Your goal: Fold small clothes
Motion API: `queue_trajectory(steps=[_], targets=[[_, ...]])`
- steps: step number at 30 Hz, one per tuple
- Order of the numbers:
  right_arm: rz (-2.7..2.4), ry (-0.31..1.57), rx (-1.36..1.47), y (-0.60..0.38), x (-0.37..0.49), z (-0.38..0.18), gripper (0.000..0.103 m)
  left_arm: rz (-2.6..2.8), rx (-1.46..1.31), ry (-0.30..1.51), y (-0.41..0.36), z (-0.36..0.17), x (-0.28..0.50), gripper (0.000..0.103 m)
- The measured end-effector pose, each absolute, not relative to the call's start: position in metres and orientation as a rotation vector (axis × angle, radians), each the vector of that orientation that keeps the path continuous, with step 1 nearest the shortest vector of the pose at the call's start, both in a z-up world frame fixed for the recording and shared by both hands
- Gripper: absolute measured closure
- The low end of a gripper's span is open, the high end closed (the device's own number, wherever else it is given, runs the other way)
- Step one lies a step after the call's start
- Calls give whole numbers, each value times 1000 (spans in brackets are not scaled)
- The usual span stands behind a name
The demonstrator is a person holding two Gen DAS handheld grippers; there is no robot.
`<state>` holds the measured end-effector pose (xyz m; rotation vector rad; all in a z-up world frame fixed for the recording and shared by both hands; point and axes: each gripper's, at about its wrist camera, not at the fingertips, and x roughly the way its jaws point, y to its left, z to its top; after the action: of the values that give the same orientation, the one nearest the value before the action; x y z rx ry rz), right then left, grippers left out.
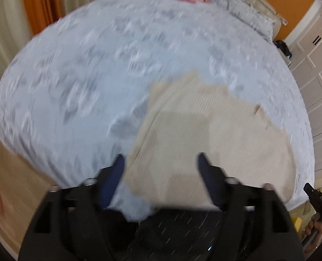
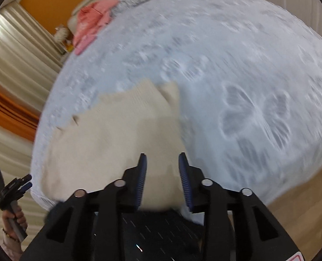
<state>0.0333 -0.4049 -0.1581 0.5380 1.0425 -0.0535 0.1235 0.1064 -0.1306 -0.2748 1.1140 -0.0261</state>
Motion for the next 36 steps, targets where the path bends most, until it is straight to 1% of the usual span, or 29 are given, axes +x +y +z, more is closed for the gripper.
queue_trajectory(steps=[1, 2, 3, 8, 12, 13, 14, 15, 16, 17, 18, 22, 24, 27, 28, 30, 33, 34, 35, 36], targets=[[-40, 1033, 545, -404, 48, -157, 57, -28, -270, 1102, 102, -128, 135, 22], [-34, 1027, 547, -402, 58, -156, 48, -24, -257, 1091, 97, -128, 149, 18], [-31, 1025, 542, -404, 70, -158, 47, -16, -244, 1084, 94, -129, 160, 15], [-45, 1081, 507, -405, 136, -190, 46, 8, -235, 1111, 85, -158, 226, 15], [-57, 1121, 496, -399, 166, -209, 43, 25, -214, 1159, 81, -189, 254, 16], [-55, 1137, 496, -396, 172, -216, 43, 3, -215, 1162, 79, -195, 258, 22], [-49, 1147, 495, -393, 174, -219, 45, -29, -216, 1168, 76, -200, 261, 31], [-32, 1159, 492, -389, 176, -224, 53, -85, -217, 1191, 71, -208, 266, 55], [0, 1170, 472, -382, 178, -227, 93, -98, -204, 1205, 69, -211, 267, 83], [6, 1177, 456, -379, 179, -227, 95, -91, -177, 1208, 67, -213, 267, 92], [12, 1154, 443, -376, 178, -221, 95, -108, -183, 1194, 69, -209, 265, 94], [7, 956, 441, -390, 159, -168, 96, -109, -245, 1135, 92, -186, 255, 95], [-41, 970, 456, -406, 161, -179, 97, -55, -265, 1160, 107, -196, 257, 95], [-90, 1146, 485, -421, 175, -244, 97, -10, -272, 1223, 113, -227, 261, 95], [-91, 1151, 471, -419, 176, -248, 97, 5, -290, 1216, 113, -234, 261, 95], [-87, 1117, 442, -412, 176, -235, 97, 22, -291, 1207, 112, -229, 260, 95], [-50, 1025, 454, -402, 169, -199, 96, -4, -279, 1177, 105, -208, 253, 95], [-52, 1015, 445, -398, 167, -194, 94, -8, -263, 1167, 102, -202, 251, 92], [-58, 1012, 439, -396, 164, -190, 89, -8, -244, 1161, 99, -197, 251, 90], [-81, 1019, 423, -395, 161, -188, 87, -2, -222, 1160, 95, -191, 247, 89]])
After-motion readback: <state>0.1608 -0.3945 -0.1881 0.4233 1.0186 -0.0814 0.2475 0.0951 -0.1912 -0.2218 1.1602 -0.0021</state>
